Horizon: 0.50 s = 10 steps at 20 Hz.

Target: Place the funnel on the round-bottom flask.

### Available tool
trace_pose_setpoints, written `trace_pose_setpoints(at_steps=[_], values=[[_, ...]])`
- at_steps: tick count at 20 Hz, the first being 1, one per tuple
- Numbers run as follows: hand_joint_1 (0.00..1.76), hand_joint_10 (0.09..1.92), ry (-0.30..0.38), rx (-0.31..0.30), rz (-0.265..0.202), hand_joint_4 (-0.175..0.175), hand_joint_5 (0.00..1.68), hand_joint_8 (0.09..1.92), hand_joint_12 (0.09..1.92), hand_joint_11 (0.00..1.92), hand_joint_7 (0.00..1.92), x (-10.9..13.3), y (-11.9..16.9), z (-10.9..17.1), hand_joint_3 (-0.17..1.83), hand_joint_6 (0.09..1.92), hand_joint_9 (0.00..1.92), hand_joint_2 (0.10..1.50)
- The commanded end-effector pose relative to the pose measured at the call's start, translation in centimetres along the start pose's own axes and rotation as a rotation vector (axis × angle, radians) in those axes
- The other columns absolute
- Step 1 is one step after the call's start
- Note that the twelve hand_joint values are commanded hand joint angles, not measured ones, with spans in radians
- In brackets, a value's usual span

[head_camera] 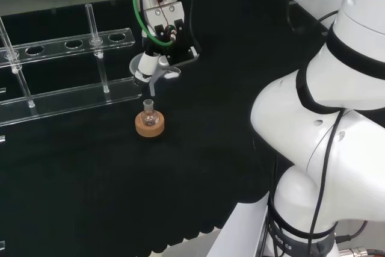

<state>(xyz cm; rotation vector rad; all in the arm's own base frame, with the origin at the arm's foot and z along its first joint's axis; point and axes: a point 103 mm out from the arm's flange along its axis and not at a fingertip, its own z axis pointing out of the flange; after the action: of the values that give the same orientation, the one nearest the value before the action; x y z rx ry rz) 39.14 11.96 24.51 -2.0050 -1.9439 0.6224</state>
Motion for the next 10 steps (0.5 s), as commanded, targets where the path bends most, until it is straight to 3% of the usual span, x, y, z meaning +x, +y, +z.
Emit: trace_pose_setpoints(at_steps=[1, 10], values=[[1.0, 0.38, -0.006, -0.023, -0.06, 0.175, 0.95, 0.69, 1.16, 0.72, 0.88, 2.16, -1.2, -0.64, 0.01, 1.06, 1.06, 1.12], [1.0, 0.38, -0.014, -0.018, -0.056, 0.175, 0.95, 0.69, 1.16, 0.72, 0.89, 2.26, -1.17, -0.55, 0.01, 1.06, 1.06, 1.12]])
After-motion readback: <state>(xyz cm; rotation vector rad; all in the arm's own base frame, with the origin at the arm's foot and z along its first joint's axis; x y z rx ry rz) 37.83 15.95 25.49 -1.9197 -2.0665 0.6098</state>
